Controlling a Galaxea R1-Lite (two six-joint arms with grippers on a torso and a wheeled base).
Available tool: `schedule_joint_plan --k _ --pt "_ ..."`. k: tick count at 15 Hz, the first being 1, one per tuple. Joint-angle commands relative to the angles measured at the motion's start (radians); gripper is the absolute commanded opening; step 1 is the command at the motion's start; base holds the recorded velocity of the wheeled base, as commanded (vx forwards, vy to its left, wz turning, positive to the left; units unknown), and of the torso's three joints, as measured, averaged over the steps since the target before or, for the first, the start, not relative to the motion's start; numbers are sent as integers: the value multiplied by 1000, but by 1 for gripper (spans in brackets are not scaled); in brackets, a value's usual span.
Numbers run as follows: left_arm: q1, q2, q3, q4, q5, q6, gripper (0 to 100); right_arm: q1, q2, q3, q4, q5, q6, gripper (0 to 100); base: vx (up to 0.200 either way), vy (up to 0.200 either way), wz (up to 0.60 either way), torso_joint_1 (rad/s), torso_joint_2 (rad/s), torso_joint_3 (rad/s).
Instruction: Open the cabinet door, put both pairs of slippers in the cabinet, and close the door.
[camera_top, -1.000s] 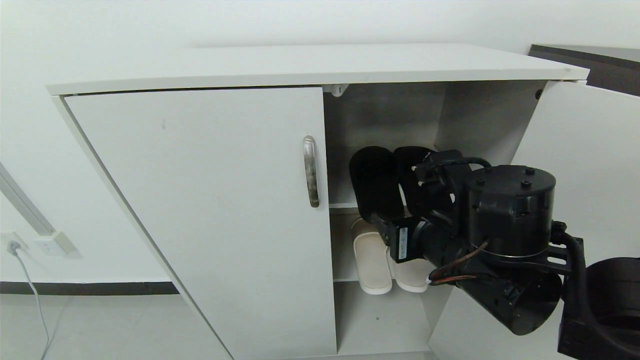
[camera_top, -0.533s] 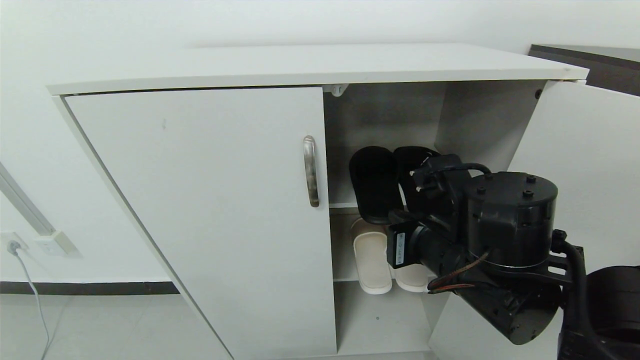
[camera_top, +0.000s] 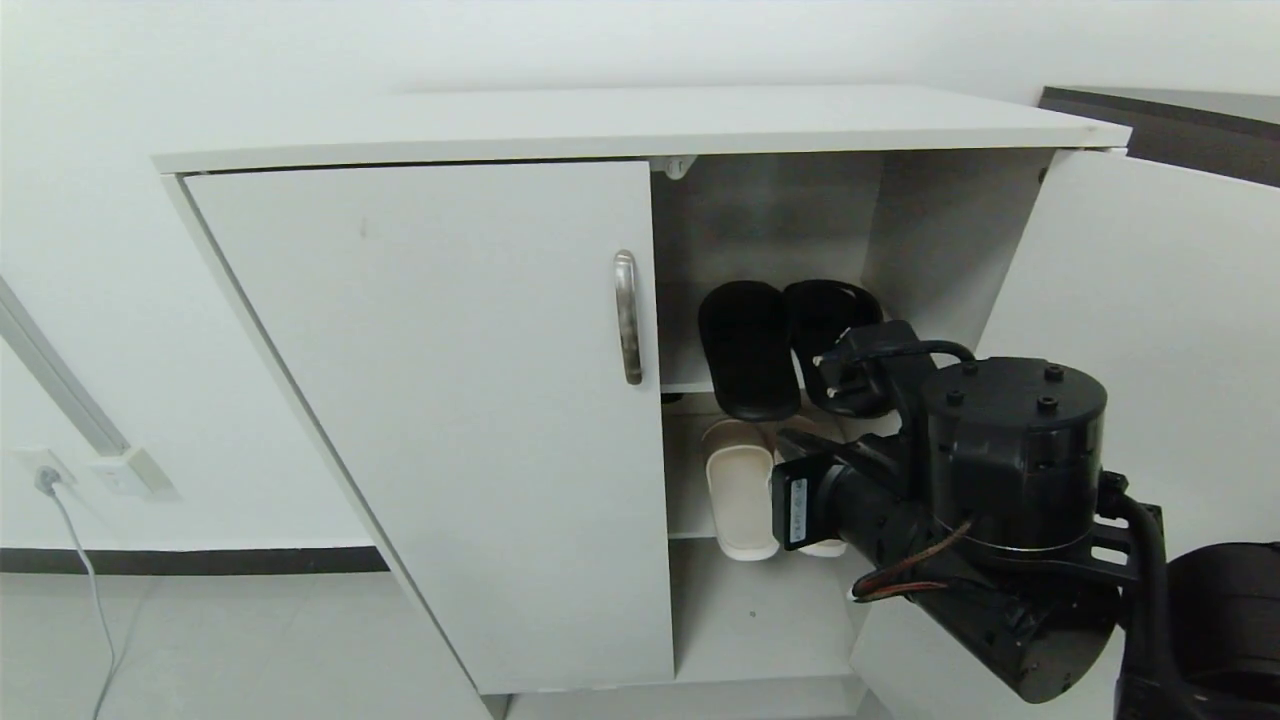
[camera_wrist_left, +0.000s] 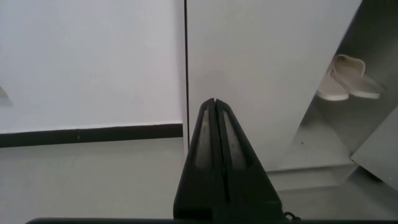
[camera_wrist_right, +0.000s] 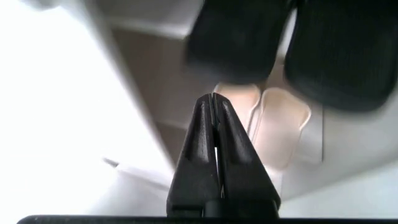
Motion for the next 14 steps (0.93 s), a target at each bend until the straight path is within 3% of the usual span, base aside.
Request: schedule_joint_plan --k 1,11,14 --pt "0 1 -1 0 0 0 0 -1 5 1 0 0 -1 0 -200 0 0 -2 2 2" --pt "0 1 -1 0 0 -2 0 -24 53 21 -2 8 -1 0 -200 0 0 1 1 1" --pt "0 1 -1 0 0 -2 0 -44 90 34 -51 26 -1 0 0 0 0 0 0 0"
